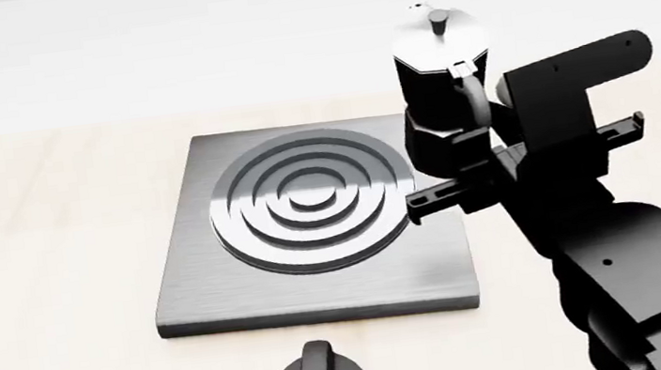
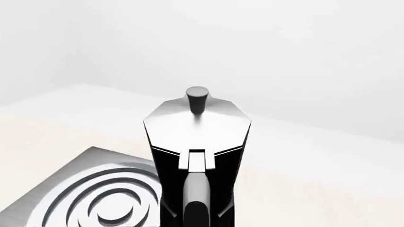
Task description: Put both moka pots on the stove.
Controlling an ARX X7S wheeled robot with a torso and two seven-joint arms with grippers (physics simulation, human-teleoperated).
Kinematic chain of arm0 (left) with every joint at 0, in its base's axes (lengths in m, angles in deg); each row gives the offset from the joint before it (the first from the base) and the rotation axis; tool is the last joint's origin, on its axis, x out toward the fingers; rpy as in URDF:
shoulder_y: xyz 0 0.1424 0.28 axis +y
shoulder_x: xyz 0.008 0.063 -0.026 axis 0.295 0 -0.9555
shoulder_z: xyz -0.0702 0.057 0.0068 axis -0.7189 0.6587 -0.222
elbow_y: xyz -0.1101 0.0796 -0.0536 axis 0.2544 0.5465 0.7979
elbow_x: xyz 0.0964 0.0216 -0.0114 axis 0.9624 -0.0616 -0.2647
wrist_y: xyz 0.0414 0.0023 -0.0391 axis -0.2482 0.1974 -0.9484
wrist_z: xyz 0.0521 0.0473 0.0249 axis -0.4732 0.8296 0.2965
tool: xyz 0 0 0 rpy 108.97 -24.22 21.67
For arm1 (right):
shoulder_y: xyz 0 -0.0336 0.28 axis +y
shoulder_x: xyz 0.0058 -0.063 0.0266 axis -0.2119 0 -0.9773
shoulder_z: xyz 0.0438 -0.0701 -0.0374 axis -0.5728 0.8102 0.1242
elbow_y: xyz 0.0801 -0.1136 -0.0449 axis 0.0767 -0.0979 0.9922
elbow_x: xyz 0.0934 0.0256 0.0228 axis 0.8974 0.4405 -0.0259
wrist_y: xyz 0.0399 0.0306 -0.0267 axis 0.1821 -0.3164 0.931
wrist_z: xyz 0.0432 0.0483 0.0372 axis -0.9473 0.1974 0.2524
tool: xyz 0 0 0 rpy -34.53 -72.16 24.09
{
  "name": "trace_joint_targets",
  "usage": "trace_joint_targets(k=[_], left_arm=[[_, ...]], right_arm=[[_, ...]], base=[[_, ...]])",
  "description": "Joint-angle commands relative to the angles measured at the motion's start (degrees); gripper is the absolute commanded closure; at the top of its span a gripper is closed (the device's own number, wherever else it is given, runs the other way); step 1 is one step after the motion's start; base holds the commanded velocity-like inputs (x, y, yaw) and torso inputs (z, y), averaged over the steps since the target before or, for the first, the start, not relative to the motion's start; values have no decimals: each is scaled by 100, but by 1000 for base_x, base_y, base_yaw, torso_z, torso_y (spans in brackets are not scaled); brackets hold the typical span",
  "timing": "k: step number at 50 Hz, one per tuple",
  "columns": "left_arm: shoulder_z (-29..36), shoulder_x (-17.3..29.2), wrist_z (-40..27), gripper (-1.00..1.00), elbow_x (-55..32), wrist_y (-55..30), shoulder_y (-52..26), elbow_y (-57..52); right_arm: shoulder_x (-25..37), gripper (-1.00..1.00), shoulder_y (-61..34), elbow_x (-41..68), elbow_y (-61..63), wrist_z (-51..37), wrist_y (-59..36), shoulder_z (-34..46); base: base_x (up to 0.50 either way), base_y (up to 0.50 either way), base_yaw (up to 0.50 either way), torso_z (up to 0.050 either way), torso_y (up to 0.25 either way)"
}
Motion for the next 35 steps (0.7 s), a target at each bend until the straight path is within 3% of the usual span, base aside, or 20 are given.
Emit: trace_joint_targets(k=[1, 35], left_arm=[[-15, 32, -26, -100, -36, 2, -12, 15], [62, 113, -36, -100, 10, 139, -50, 180]], right_arm=[[-349, 100, -343, -377, -197, 160, 159, 82], [-1632, 100, -766, -656, -2031, 812, 1281, 178]], base=[[0, 0, 0, 0, 0], [0, 0, 0, 0, 1]])
